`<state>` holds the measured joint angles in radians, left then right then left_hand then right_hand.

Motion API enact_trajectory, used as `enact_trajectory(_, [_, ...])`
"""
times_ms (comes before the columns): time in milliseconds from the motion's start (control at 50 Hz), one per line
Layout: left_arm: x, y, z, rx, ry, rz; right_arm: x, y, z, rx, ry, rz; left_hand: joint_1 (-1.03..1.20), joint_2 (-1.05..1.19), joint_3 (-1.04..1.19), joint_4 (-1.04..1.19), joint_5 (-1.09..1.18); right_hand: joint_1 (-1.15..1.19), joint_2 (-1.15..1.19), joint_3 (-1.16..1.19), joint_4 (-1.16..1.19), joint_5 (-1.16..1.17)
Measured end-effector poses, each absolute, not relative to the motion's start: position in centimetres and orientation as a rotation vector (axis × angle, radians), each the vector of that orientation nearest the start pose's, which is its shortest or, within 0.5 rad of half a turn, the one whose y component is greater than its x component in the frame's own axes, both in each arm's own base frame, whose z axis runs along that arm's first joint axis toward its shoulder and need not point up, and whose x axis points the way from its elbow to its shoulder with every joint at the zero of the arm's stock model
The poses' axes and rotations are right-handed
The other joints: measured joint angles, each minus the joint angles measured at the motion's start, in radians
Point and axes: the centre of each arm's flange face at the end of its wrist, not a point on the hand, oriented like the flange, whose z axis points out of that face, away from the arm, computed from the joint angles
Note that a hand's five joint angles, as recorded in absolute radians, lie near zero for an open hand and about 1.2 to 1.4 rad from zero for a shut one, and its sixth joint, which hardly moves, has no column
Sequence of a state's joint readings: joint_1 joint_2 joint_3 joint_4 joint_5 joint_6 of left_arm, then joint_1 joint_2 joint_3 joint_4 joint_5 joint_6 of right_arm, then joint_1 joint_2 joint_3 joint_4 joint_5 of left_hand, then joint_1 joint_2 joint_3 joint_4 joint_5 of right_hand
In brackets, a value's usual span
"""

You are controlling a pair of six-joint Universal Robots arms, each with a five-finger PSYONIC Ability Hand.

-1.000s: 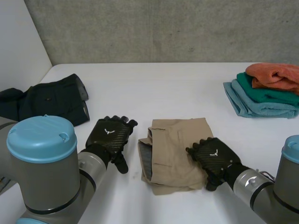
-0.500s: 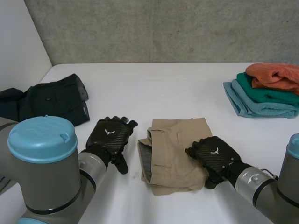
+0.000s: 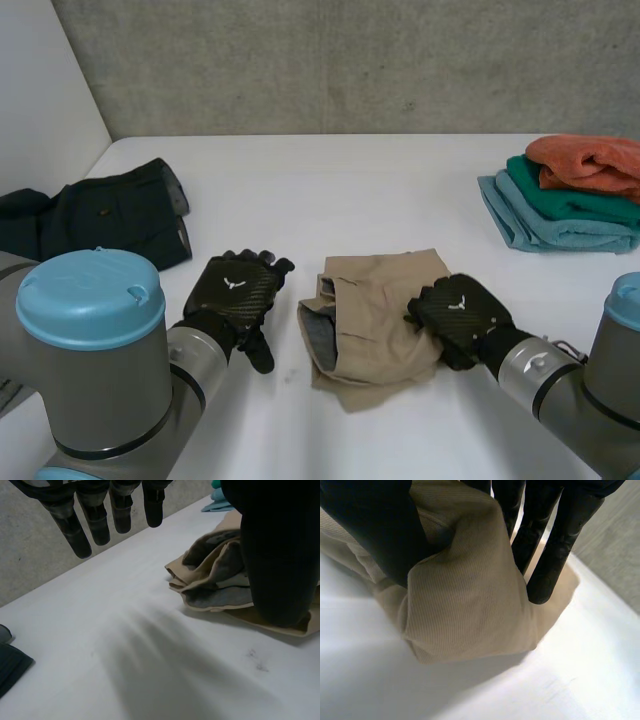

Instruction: Fold the laundry.

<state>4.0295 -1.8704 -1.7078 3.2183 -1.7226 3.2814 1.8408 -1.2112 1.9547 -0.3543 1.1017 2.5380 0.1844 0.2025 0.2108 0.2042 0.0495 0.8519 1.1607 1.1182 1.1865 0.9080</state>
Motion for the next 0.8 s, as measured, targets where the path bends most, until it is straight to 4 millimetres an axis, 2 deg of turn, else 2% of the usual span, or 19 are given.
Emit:
enact_trajectory(120, [-29.3,-17.4,18.2,0.963,2.568,-1.881,24.7,-24.1,13.5,-1.435,1.931,-1.783,0.0,0.0,0.0,0.0,0.0,0.016,0.0,0.0,0.0,0.013])
enact_trajectory(340, [-29.0,-17.6,18.1,0.951,2.572,-1.867,26.0,-26.8,15.4,-1.778,1.693,-2.044,0.0,0.0,0.0,0.0,0.0,0.035,0.001,0.0,0.002,0.02])
enact_trajectory(500, [-28.6,-18.3,18.1,0.915,2.571,-1.864,27.1,-29.8,17.3,-1.83,1.545,-2.191,0.0,0.0,0.0,0.0,0.0,0.054,0.008,0.0,0.002,0.023])
enact_trajectory(600, [-28.3,-18.8,18.0,0.891,2.57,-1.861,28.0,-32.5,19.1,-1.818,1.417,-2.302,0.0,0.0,0.0,0.0,0.0,0.068,0.008,0.0,0.002,0.037])
enact_trajectory(640, [-28.3,-18.8,18.0,0.891,2.57,-1.861,28.0,-32.5,19.1,-1.818,1.417,-2.302,0.0,0.0,0.0,0.0,0.0,0.068,0.008,0.0,0.002,0.037])
enact_trajectory(700, [-27.9,-19.3,18.0,0.862,2.57,-1.854,28.1,-36.3,22.1,-1.768,1.296,-2.485,0.0,0.0,0.0,0.0,0.0,0.069,0.008,0.0,0.005,0.038])
enact_trajectory(740, [-27.7,-19.6,18.0,0.849,2.57,-1.851,27.5,-37.8,23.3,-1.733,1.281,-2.557,0.0,0.0,0.0,0.0,0.0,0.069,0.008,0.0,0.005,0.038])
enact_trajectory(800, [-27.4,-19.9,17.9,0.83,2.57,-1.846,25.4,-41.3,25.8,-1.595,1.297,-2.706,0.0,0.0,0.0,0.0,0.0,0.069,0.008,0.0,0.005,0.042])
